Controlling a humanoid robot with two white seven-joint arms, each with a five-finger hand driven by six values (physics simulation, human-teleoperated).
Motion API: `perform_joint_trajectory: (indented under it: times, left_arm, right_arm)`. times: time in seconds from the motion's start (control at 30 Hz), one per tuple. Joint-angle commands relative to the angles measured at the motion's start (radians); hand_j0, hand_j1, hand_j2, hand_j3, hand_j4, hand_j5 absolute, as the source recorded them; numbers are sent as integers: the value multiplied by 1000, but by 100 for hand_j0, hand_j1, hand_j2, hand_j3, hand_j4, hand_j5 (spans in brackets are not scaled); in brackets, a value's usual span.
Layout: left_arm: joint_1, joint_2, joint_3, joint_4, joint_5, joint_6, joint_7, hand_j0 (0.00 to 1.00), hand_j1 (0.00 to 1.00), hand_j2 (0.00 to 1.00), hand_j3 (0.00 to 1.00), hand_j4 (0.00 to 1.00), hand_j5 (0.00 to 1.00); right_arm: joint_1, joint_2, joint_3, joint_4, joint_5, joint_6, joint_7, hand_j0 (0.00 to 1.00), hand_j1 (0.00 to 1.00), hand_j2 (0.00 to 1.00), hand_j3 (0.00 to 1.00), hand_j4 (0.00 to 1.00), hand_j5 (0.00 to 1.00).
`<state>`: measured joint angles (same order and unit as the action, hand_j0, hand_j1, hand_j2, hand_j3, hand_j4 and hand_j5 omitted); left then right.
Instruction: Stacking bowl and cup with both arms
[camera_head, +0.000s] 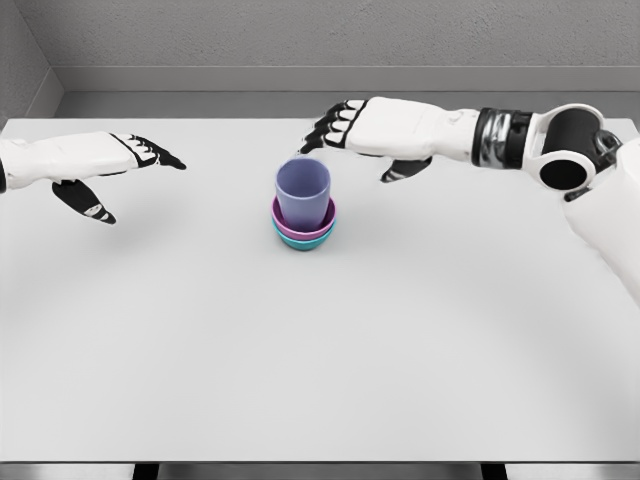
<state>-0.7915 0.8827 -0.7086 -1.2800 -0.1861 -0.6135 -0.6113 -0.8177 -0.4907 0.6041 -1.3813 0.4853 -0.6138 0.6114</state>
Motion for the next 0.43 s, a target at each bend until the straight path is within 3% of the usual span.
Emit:
perform_joint_trajectory:
  times: [0.0, 0.17, 0.4]
  left_arm:
    - [0, 1, 3, 5, 5, 3, 0, 100, 100, 100, 100, 100, 100]
    - [8, -1, -2, 48, 7, 3, 0, 100, 100, 100, 100, 100, 100]
    - [9, 1, -2, 50, 7, 3, 0, 100, 100, 100, 100, 100, 100]
  right_arm:
    - [2, -40, -40, 76, -4, 3, -1, 100, 100, 100, 100, 100, 100]
    - [20, -65, -41, 277, 1, 3, -1, 100, 100, 100, 100, 100, 100]
    - [31, -82, -46, 281, 1, 3, -1, 100, 100, 100, 100, 100, 100]
